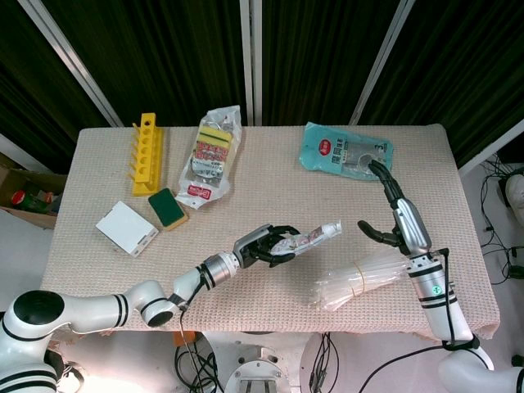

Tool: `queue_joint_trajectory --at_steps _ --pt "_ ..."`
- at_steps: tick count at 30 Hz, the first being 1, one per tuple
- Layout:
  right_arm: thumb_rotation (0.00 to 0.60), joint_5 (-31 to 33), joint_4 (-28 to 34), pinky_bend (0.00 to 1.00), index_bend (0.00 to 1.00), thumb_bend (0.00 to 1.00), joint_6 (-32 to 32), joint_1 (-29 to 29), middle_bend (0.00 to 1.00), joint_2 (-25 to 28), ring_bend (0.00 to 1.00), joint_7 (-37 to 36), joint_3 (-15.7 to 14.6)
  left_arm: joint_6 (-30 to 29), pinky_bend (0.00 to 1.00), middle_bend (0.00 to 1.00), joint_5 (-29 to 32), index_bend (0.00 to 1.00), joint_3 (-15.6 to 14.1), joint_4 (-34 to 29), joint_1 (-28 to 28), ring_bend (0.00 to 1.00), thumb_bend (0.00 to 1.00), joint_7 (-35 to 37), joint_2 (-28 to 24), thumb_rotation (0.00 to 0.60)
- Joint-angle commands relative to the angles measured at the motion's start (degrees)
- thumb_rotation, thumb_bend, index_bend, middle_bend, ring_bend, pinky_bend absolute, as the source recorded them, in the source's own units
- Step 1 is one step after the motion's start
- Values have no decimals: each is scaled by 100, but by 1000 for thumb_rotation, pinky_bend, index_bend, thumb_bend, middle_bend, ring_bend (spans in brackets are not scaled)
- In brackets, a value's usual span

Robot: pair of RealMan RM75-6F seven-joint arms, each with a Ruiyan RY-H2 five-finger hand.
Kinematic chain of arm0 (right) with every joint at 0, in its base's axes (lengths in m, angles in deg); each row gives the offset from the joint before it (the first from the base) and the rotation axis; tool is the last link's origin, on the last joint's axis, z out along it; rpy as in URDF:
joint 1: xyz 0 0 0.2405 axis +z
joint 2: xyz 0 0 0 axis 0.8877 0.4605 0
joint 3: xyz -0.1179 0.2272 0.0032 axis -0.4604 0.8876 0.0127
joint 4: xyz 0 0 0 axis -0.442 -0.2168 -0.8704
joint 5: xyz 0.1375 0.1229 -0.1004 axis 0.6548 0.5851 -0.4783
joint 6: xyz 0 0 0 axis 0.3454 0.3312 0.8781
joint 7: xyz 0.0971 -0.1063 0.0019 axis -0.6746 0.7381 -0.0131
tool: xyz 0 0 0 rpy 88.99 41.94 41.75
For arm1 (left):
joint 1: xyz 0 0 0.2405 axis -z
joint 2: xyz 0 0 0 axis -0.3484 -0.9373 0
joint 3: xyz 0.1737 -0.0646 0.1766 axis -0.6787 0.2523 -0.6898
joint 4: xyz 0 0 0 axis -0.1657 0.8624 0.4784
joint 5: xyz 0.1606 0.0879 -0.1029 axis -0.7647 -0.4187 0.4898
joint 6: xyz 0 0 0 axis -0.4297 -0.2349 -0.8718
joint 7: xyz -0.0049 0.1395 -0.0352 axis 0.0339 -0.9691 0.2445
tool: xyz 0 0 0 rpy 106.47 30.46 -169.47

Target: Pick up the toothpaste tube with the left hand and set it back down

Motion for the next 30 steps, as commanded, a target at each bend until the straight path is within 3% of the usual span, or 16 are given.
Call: queue_joint_trajectory --at_steps 1,12,30 --pt "142 152 -105 0 0 0 -159 173 0 -199 0 33 57 -94 819 1000 -89 858 -79 -9 75 843 479 146 -46 600" --pt "143 493 -101 0 0 0 -762 763 0 -528 0 213 266 -190 820 1000 -179 862 -278 47 286 847 492 256 -124 600" --pt "141 959 -128 0 0 0 -1418 1324 0 -809 0 479 273 -271 822 1000 -79 868 -470 52 407 853 499 202 -278 600"
